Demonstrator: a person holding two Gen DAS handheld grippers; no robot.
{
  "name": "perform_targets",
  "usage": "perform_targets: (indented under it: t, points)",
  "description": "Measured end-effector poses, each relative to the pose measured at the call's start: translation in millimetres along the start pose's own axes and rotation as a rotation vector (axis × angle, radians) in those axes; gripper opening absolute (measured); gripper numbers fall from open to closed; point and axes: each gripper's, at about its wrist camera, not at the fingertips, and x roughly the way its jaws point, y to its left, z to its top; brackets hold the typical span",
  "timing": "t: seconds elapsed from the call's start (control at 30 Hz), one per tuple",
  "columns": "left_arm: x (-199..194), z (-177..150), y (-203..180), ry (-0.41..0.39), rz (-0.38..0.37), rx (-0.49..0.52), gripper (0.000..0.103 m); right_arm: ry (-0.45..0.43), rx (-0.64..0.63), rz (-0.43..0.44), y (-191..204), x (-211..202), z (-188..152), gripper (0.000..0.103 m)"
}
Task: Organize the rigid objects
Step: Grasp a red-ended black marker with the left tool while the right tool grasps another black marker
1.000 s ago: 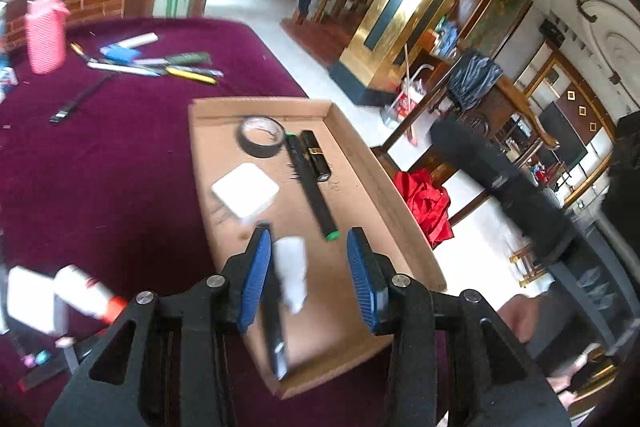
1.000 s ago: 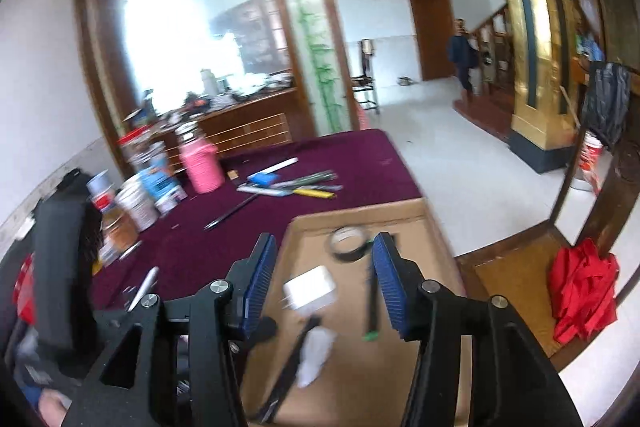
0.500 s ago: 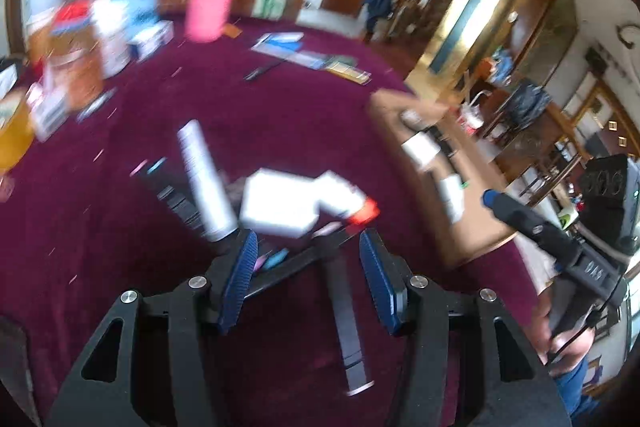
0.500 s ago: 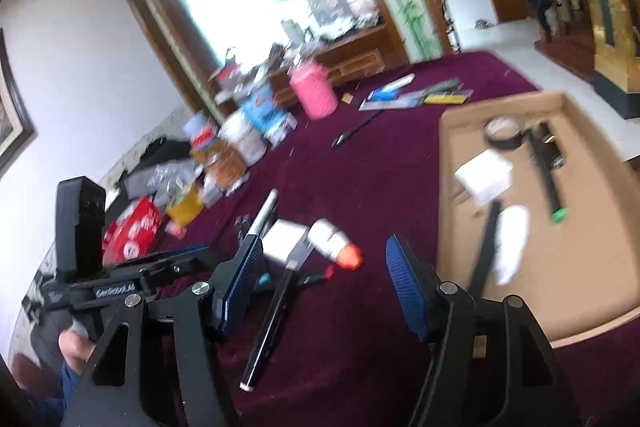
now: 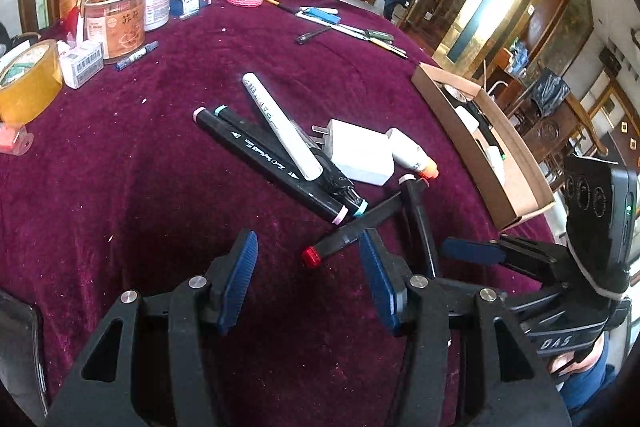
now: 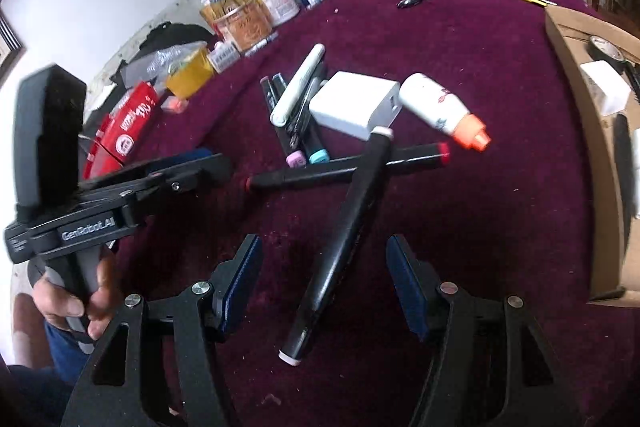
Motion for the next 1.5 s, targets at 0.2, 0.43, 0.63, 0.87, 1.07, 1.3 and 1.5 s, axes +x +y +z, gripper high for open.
perform_targets:
  t: [0.2, 0.43, 0.63, 0.87, 1.07, 1.3, 1.5]
  points:
    - [2, -3, -5, 0.008, -0.018, 0.037, 0.052, 0.002, -0.065, -0.081, 9, 8, -2, 0.035]
    - [14, -5, -23, 0.057, -0.030, 0.141, 0.052, -0.037, 0.056, -0.101, -32, -17, -3, 0.014]
    - [38, -2, -29, 0.098, 0.014, 0.165, 0.052, -0.068, 0.134, -0.100, -58, -31, -9, 0.014]
    - [30, -21, -68, 0.134, -0.108, 0.263, 0.052, -0.099, 0.135, -0.074, -63, -32, -14, 0.013]
    - [34, -14, -84, 0.131, -0.016, 0.265, 0.052, -0.113, 0.162, -0.026, -70, -33, -16, 0.012]
    - [69, -4, -105, 0.146, 0.106, 0.338, 0.052, -0.116, 0.172, -0.002, -73, -33, -17, 0.012]
    - [67, -7, -108, 0.092, 0.133, 0.359, 0.013, -0.115, 0.158, -0.017, -71, -33, -18, 0.012]
